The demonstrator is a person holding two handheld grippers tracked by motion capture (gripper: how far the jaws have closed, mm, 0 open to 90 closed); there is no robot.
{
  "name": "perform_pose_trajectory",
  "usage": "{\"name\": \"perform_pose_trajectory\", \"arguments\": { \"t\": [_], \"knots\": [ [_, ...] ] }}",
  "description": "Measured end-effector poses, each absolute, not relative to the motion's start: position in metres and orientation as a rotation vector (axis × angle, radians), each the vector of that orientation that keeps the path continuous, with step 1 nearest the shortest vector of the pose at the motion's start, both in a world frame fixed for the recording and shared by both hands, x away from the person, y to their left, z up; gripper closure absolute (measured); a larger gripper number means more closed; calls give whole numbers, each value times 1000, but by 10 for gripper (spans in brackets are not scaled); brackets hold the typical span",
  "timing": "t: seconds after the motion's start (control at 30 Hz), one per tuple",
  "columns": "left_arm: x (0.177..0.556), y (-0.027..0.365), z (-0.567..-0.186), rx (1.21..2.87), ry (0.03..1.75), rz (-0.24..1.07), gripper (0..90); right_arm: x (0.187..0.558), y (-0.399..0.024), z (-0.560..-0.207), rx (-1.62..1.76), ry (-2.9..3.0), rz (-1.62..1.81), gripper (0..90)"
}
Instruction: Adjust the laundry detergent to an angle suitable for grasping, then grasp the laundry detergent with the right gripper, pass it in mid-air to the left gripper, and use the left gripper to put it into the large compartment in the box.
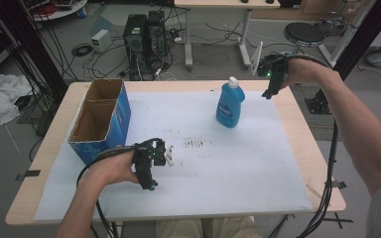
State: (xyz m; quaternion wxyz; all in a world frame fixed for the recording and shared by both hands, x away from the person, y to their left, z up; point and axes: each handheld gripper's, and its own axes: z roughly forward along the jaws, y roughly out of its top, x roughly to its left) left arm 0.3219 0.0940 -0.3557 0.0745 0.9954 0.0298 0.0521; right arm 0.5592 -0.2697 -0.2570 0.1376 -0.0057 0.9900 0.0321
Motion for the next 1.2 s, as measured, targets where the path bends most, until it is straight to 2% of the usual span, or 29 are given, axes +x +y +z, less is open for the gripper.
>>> {"name": "perform_pose_trajectory", "arguments": {
  "t": [0.73,1.2],
  "knots": [
    [322,87,-351,3001,93,177,163,551,-281,-248,-3,2846,127,127],
    [320,86,-349,3003,89,183,162,548,-283,-257,18,2845,108,128]
  ]
}}
